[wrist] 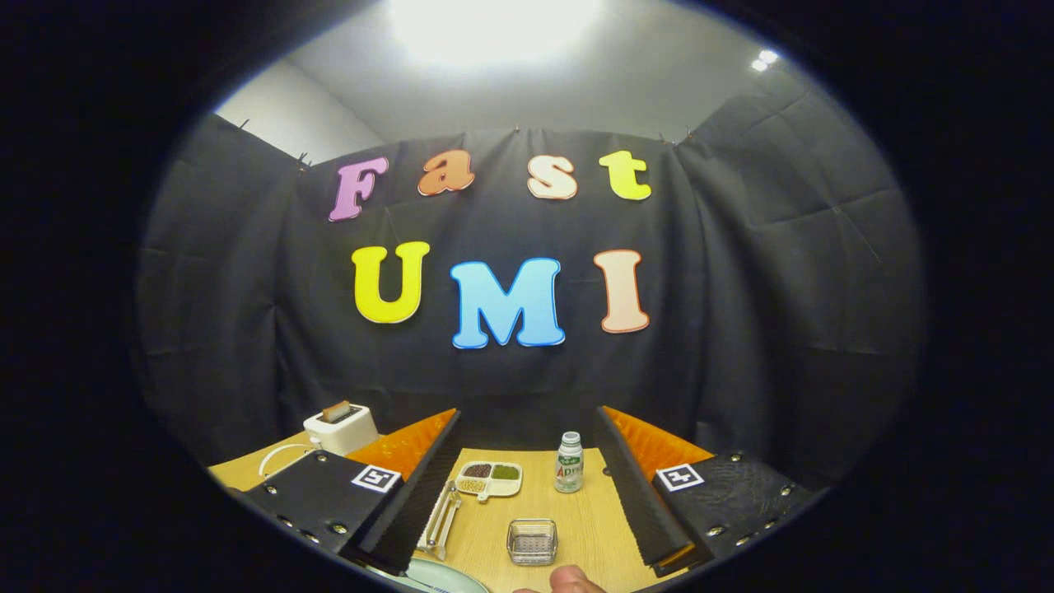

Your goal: Take the plate from the dish rack, then take the spoon from the basket and place it into the plate.

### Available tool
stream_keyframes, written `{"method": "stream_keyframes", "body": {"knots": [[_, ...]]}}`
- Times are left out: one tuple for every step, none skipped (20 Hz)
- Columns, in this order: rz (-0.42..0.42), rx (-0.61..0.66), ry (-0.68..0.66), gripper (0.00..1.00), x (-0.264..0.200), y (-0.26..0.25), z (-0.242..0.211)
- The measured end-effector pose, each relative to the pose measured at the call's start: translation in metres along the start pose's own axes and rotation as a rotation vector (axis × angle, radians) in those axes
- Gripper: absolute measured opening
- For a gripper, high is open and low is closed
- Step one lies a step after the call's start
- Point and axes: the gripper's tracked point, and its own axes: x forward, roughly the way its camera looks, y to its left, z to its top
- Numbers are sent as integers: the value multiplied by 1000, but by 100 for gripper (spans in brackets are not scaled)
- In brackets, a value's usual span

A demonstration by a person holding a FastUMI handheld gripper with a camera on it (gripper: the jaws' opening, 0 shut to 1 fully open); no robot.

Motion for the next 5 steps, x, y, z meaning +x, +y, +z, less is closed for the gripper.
{"method": "stream_keyframes", "body": {"knots": [[8,-1,-7,97,-4,2,-3],[14,-7,-10,97,-4,2,-4],[17,-12,-10,97,-4,3,-5],[26,-15,-10,97,-4,5,-6],[31,-18,-7,97,-3,6,-9]]}}
